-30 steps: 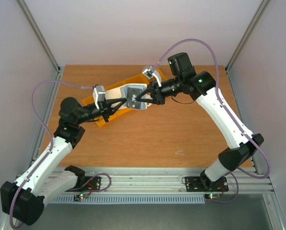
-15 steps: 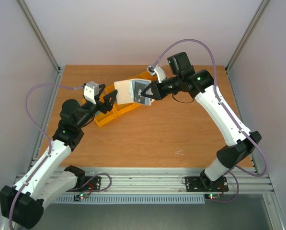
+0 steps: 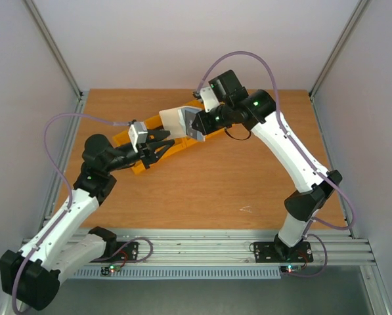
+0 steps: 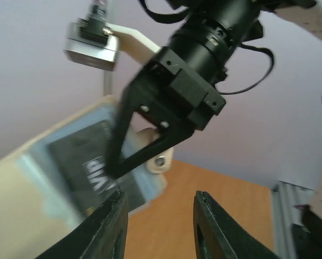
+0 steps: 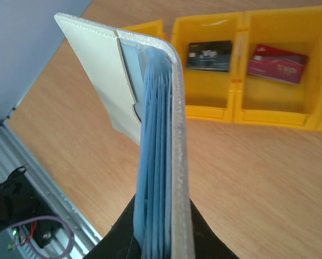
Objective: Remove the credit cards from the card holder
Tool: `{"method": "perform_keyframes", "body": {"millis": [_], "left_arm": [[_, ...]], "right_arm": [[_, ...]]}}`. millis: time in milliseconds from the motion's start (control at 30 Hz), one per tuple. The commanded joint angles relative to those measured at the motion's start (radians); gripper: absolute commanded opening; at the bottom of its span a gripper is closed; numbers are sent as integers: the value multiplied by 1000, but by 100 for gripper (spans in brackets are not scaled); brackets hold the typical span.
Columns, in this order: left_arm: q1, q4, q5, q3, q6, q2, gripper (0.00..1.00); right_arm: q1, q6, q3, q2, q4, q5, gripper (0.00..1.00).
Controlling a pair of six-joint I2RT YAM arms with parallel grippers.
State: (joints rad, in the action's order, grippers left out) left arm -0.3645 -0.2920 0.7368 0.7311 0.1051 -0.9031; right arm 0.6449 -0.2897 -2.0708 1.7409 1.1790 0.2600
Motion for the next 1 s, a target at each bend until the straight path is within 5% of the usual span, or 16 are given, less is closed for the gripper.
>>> {"method": "perform_keyframes", "body": {"millis": [0, 233, 967], "left_arm": [[-17, -43, 153, 40, 106, -51, 35], [-17, -36, 10, 49, 223, -65, 32], [-16, -88, 48, 58, 252, -78, 25]], "right_arm": [[37, -91, -27, -8, -47, 111, 1], [38, -238, 110, -97, -171, 391, 1], [12, -463, 151, -138, -141, 780, 4]]}}
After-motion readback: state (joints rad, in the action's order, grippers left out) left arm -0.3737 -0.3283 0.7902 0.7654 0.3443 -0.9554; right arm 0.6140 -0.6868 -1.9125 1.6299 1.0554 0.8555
